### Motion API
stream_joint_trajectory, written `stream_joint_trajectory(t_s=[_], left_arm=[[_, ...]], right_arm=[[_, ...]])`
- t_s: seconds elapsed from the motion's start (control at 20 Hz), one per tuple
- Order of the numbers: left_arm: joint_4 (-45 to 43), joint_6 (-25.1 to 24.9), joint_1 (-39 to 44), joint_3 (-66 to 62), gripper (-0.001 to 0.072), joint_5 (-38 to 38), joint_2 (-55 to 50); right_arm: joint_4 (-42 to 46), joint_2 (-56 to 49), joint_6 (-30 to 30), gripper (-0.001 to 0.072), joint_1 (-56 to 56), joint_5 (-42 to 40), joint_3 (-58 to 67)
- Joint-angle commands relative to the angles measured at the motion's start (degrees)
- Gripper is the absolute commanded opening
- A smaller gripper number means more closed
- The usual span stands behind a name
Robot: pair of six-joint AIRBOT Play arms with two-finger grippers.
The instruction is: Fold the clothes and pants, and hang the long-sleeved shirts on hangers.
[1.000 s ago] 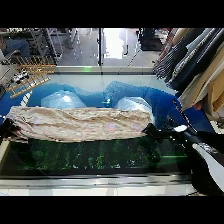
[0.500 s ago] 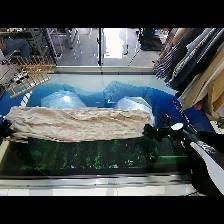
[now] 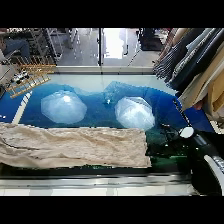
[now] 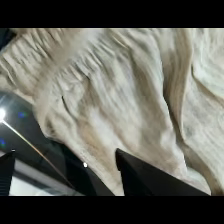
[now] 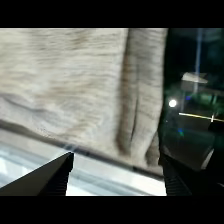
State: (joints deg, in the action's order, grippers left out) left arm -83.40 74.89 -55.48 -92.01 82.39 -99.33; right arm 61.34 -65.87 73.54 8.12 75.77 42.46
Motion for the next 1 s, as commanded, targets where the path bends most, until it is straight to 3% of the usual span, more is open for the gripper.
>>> stream_joint_trajectory(t_s=[0.0, 0.05, 0.2, 0.35, 0.5, 0.55, 0.65, 0.8, 0.85, 0.9, 0.95], left_arm=[[5.62, -0.76, -2.12, 0.13, 0.0703, 2.29, 2.05], [8.85, -0.79, -2.1, 0.13, 0.0698, 2.32, 2.49], [18.58, -0.79, -1.27, 0.13, 0.067, 3.08, 3.67], [27.3, -0.83, -0.42, 0.13, 0.0513, 5.09, 4.94], [33.51, -5.09, 1.92, 0.17, 0.0086, 7.91, 5.62], [33.59, -7.21, 3.28, 0.2, 0.0015, 9.31, 5.6], [33.53, -9.42, 6.88, 0.63, 0.0013, 10.49, 5.62], [33.53, -12.48, 14.91, 0.83, 0.0012, 10.45, 5.68], [33.35, -13.51, 18.05, 0.83, 0.0012, 10.45, 5.84], [33.07, -14.64, 21.57, 0.85, 0.0012, 10.38, 5.97], [32.46, -15.63, 24.92, 0.85, 0.0012, 10.43, 6.03]], right_arm=[[2.6, 2.73, -1.01, 0.0627, 6.01, -1.62, 1.7], [-0.13, 1.27, -1.42, 0.0626, 9.25, -4.26, 1.64], [-8.68, -6.86, -11.63, 0.0592, 12.2, -2.95, 1.46], [-14.8, -14.23, -18.64, 0.0583, 11.91, -3.78, 1.46], [-18.47, -19.1, -22.27, 0.0579, 11.8, -4.85, 1.49], [-19.37, -20.28, -23.15, 0.0565, 11.3, -5.49, 1.49], [-20.81, -22.25, -23.61, 0.0561, 7.67, -7.28, 1.6], [-20.48, -22.99, -22.53, 0.0274, 1.44, -11.69, 1.9], [-18.29, -22.93, -20.85, 0.0063, 1.07, -11.02, 3.08], [-14.29, -22.62, -16.96, 0.0017, 1.46, -10.78, 4.92], [-7.82, -21.68, -10.88, 0.0016, 2.36, -10.84, 7.45]])
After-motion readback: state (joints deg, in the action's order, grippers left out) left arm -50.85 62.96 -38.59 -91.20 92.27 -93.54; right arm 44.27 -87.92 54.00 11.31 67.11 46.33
